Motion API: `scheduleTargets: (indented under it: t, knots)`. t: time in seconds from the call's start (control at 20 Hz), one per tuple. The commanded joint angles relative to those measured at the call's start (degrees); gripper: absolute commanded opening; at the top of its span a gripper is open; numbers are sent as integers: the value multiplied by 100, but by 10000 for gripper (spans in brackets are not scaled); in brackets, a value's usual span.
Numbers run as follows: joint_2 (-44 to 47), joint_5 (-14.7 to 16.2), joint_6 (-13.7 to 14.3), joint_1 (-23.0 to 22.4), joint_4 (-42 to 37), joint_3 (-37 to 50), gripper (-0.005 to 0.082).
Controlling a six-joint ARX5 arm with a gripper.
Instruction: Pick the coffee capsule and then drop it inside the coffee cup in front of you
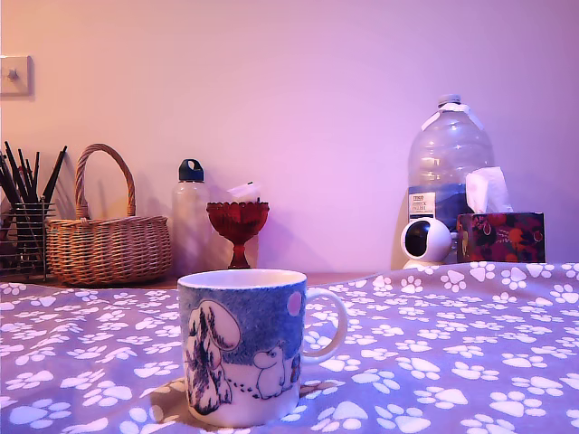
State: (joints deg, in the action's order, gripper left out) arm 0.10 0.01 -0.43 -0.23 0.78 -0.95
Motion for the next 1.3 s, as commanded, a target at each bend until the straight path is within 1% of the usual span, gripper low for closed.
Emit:
scheduleTargets:
  t: [0.0, 0.35, 0.4, 0.45, 0.6, 0.75, 0.85, 1.0, 1.05, 1.15, 1.25]
  knots:
    - [-81, 407, -109, -59, 691, -74, -21]
    - [-81, 407, -111, -59, 691, -74, -21]
    - [-81, 463, -186, -59, 688, -74, -21]
    - [-81, 592, -278, -59, 667, -74, -21]
    - [-81, 1178, -302, -59, 356, -76, -21]
    - [-79, 1386, -608, -59, 109, -144, -21]
    - [-4, 1582, -695, -59, 94, -232, -21]
    - [374, 1788, -717, -118, 26, -356, -21]
    - [560, 1805, -713, -164, -15, -407, -21]
    - [999, 1947, -708, -282, -236, -485, -21]
    - [1438, 1950, -656, -411, -328, -538, -21]
